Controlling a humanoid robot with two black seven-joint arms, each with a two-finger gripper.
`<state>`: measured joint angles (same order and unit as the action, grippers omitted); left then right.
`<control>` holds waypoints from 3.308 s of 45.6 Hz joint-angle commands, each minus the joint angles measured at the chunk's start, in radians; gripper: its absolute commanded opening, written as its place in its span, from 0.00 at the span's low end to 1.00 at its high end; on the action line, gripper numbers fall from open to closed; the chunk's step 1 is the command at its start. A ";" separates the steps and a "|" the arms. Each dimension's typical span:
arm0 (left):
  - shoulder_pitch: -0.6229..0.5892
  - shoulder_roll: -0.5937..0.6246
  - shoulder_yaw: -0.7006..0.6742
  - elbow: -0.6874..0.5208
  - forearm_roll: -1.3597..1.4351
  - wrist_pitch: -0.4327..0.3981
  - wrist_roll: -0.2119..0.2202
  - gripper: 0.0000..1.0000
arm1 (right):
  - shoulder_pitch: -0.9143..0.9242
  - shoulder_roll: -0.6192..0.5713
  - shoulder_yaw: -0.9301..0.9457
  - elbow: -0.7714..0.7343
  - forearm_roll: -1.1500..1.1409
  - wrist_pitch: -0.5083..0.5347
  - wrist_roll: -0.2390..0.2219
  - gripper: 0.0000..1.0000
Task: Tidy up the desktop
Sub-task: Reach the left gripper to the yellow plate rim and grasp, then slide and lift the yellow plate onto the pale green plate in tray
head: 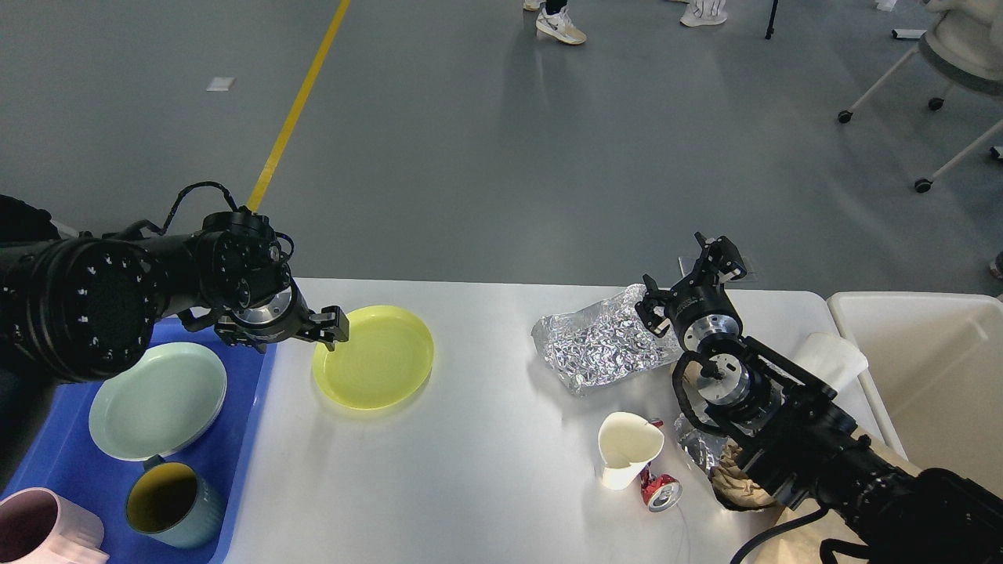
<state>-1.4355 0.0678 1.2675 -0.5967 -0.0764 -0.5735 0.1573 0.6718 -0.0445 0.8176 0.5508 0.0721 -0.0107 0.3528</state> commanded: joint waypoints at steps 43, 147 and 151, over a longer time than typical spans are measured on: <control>0.305 0.003 -0.274 0.144 -0.008 0.219 0.016 0.81 | 0.000 0.000 0.000 0.000 0.000 0.000 0.000 1.00; -0.006 0.145 -0.312 0.141 0.001 -0.386 0.094 0.00 | 0.000 0.000 0.000 0.000 0.000 0.000 0.000 1.00; -0.057 0.174 -0.316 0.138 0.001 -0.386 0.094 0.00 | 0.000 0.000 0.000 0.000 0.000 0.000 0.000 1.00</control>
<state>-1.4318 0.2112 0.9556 -0.4565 -0.0755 -0.9591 0.2504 0.6719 -0.0445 0.8176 0.5507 0.0721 -0.0107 0.3528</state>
